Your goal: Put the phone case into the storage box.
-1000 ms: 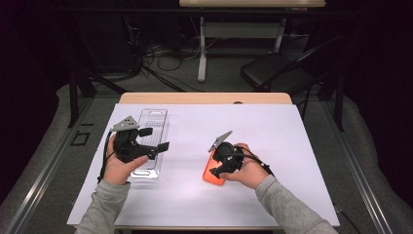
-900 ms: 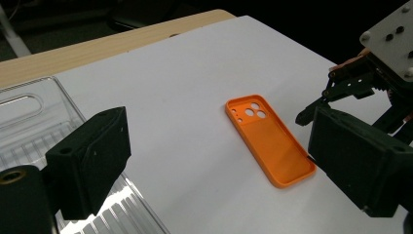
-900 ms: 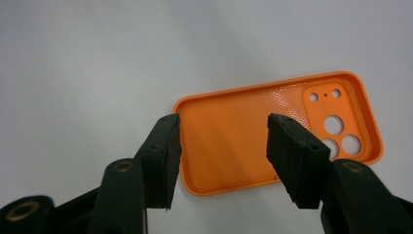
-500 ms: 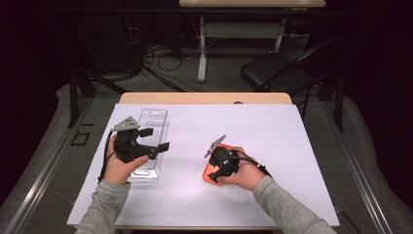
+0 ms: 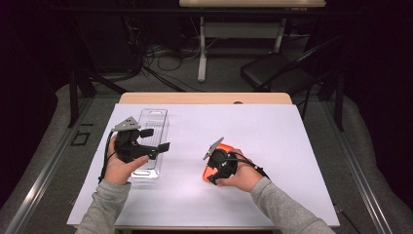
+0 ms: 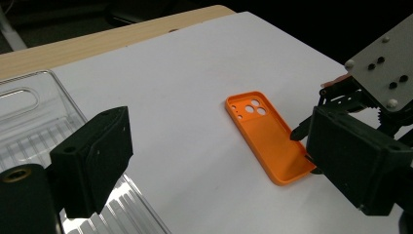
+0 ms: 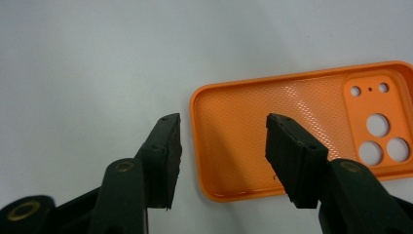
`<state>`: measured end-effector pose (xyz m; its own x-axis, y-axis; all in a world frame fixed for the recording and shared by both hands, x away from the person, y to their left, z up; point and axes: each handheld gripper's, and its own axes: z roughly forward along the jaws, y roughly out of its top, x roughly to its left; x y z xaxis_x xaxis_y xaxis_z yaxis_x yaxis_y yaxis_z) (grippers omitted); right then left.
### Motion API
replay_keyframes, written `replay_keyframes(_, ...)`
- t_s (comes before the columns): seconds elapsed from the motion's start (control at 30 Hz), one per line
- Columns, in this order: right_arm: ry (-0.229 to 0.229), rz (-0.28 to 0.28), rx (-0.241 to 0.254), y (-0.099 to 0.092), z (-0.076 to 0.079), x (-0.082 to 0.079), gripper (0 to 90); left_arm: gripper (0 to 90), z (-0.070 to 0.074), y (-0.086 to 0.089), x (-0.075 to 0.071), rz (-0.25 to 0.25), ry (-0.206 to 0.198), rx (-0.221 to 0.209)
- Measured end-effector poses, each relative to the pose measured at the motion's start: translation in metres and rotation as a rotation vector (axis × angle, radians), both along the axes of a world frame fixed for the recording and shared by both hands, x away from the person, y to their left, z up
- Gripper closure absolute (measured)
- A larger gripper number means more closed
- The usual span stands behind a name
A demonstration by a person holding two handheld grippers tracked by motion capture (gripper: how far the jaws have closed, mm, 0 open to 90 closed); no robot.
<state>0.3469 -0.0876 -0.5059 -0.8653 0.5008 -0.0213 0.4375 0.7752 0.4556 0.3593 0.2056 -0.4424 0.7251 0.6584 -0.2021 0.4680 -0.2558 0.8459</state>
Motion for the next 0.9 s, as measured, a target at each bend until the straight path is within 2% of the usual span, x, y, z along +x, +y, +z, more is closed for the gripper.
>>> replay_keyframes(0.27,0.017,0.018,-0.029,0.004,-0.004,-0.002,48.2,10.1,-0.001,0.000,0.000,0.000,0.003,0.004)
replay_keyframes(0.63,0.068,0.028,-0.074,0.007,-0.009,-0.003,62.4,10.6,-0.002,0.000,0.001,0.000,0.006,0.006)
replay_keyframes(0.9,0.084,0.039,-0.108,0.010,-0.013,-0.004,71.7,10.8,-0.002,0.000,0.001,-0.001,0.006,0.010)
